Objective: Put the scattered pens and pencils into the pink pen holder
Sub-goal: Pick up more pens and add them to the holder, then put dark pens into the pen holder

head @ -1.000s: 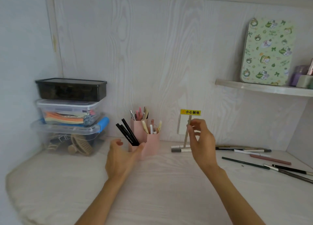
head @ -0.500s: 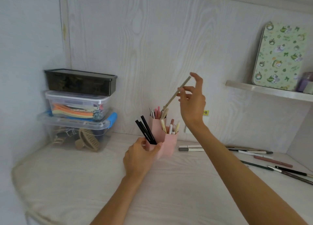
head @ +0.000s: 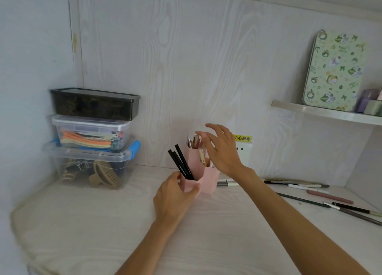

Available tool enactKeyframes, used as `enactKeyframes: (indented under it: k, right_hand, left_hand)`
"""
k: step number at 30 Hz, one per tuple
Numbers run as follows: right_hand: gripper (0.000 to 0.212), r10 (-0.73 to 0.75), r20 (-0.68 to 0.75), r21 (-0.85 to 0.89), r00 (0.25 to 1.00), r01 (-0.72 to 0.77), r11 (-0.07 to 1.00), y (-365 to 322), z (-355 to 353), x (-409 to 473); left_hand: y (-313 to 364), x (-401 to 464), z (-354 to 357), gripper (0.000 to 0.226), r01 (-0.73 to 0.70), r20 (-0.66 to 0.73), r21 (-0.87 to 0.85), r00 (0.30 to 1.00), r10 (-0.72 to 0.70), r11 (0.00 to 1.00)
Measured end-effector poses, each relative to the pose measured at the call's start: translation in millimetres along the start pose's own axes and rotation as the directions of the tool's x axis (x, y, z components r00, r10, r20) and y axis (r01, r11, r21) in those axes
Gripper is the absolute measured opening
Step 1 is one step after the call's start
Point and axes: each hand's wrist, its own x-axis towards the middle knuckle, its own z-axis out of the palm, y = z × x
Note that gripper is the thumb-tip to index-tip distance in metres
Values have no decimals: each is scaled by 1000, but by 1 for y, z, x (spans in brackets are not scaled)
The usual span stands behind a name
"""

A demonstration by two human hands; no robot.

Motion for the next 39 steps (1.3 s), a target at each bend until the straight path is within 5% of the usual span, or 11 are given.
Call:
enactKeyframes:
  k: [5, 8, 11, 14, 17, 23, 31, 39]
  right_hand:
    - [30, 31, -66, 71, 997, -26, 997, 32, -25, -33]
    - [26, 157, -90, 46, 984, -153, 987, 69, -35, -71]
    - [26, 329, -35, -94, 944, -331, 939, 112, -45, -102]
    - [44, 654, 119, -381, 747, -574, 725, 142, -51, -124]
    - [51, 794, 173, -489, 583, -649, 583, 150, -46, -139]
    - [31, 666, 140, -263, 732, -621, 738, 160, -47, -142]
    - [21, 489, 180, -79, 853, -483, 872, 158, -45, -136]
    - [22, 433, 199, -45, 879, -433, 900, 150, -43, -137]
  left_hand:
    - [5, -5, -9, 65, -31, -127, 13, 991, 33, 999]
    - [15, -13, -13, 46, -267, -169, 150, 942, 291, 952]
    - [34, -21, -2, 25, -490, -41, 210, 860, 508, 846]
    - [56, -26, 26, 13, -606, 198, 226, 795, 573, 763]
    - [75, -26, 60, 42, -602, 412, 376, 789, 455, 704]
    - [98, -25, 96, 39, -484, 443, 662, 869, 222, 573]
    - [90, -24, 83, 28, -434, 388, 553, 890, 240, 711]
    - [74, -36, 59, 20, -430, 267, 436, 901, 342, 791]
